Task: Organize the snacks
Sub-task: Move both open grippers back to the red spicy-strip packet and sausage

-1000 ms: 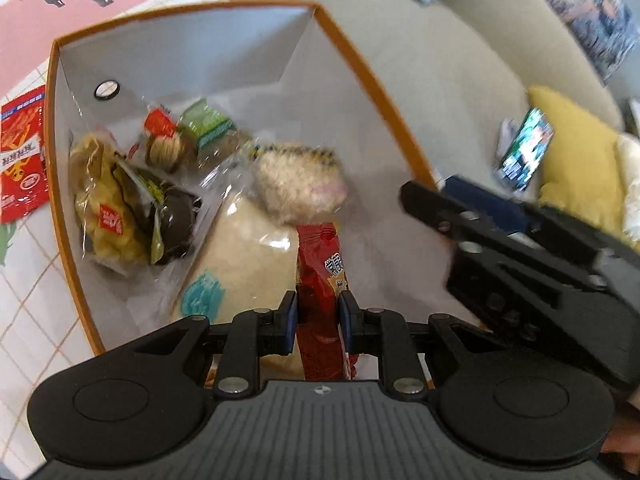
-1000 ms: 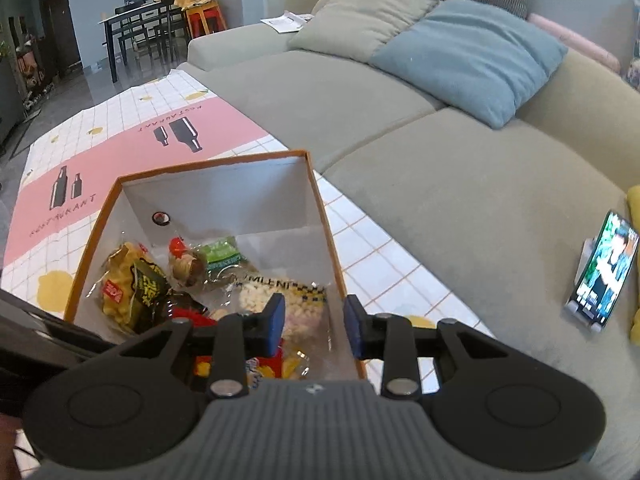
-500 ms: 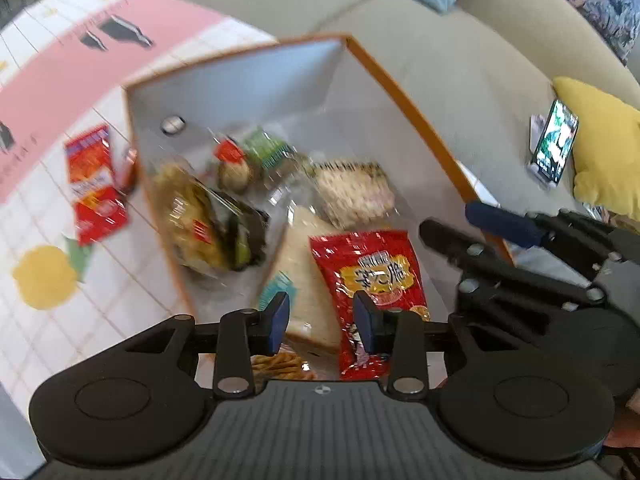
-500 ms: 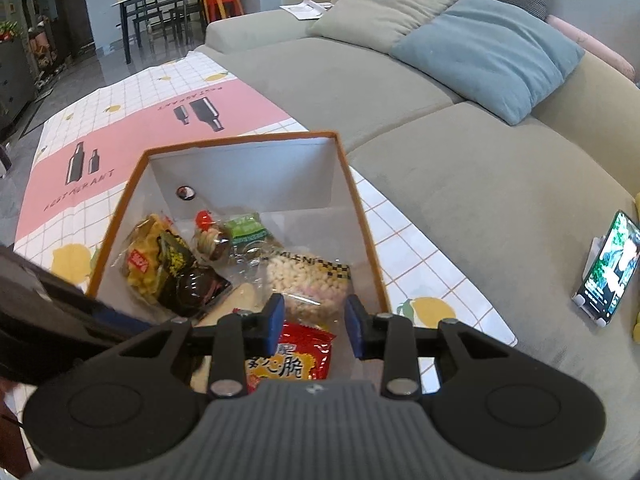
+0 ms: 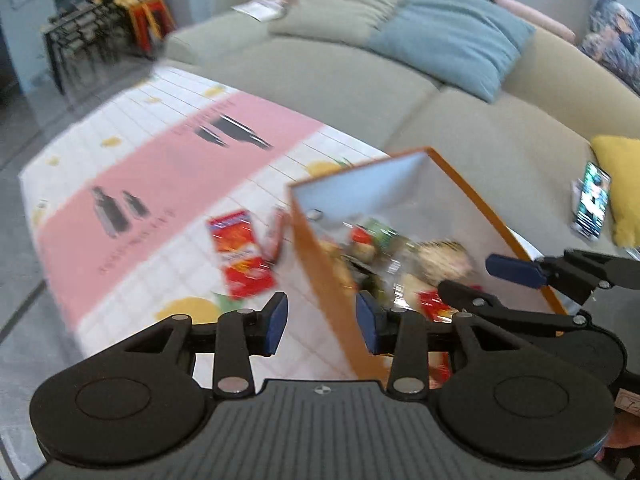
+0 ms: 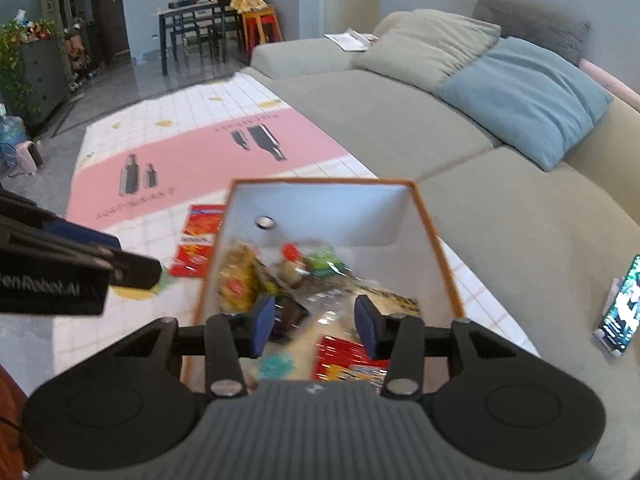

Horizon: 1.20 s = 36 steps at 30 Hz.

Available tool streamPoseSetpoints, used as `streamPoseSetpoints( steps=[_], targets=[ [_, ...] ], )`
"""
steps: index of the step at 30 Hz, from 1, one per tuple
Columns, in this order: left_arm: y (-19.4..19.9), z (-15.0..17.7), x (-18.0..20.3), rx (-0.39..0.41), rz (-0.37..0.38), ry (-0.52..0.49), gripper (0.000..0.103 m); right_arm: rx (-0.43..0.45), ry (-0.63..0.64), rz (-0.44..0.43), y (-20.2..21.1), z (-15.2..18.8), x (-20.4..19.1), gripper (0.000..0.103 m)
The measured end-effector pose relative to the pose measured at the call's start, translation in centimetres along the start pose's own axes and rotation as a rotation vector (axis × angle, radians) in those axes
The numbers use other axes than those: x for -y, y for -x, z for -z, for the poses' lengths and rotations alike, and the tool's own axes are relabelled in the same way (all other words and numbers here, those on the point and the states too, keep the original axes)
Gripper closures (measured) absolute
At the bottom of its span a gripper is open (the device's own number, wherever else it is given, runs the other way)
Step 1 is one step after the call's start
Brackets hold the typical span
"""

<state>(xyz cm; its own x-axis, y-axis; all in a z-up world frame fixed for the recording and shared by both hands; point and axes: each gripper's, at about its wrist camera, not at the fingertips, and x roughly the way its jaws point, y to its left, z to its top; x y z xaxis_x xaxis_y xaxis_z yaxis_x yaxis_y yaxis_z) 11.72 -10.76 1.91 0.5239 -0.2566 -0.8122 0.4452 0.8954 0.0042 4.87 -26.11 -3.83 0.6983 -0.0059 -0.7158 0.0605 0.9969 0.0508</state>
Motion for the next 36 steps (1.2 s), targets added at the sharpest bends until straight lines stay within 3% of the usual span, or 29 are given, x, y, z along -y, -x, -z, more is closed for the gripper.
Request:
streamPoseSetpoints(
  steps=[4, 8, 14, 27, 31, 36],
  targets=[
    [1.0, 0.6, -2.4, 0.046, -0.054, 0.010, 0.053, 0.011, -0.033, -0.055, 0.0, -0.5, -2.2, 0.058],
    [0.9, 1.6, -5.0, 0.059, -0.055, 0.034, 0.052, -0.002, -0.025, -0.108, -0.8, -0.6, -4.8, 0.058],
    [-0.3, 2.6, -8.6, 0.039, -0.038, 0.069, 0.045, -0.039, 0.060, -0.140, -3.0, -0.5, -7.8, 0.058],
    [-6.2, 1.2, -12.9, -0.026, 0.015, 0.095, 0.045, -0.079, 0.139, -0.189, -9.4, -3.3, -9.7, 0.059],
    [-8.2, 0.0, -13.1, -0.040, 0.014, 0.088, 0.045, -0.086, 0.103, -0.206, -11.4, -4.0, -10.1, 0.073],
    [-10.8, -1.4, -13.2, -0.053, 0.019, 0.065, 0.045, -0.095, -0.013, -0.158, -13.9, -4.0, -10.5, 0.076]
  ],
)
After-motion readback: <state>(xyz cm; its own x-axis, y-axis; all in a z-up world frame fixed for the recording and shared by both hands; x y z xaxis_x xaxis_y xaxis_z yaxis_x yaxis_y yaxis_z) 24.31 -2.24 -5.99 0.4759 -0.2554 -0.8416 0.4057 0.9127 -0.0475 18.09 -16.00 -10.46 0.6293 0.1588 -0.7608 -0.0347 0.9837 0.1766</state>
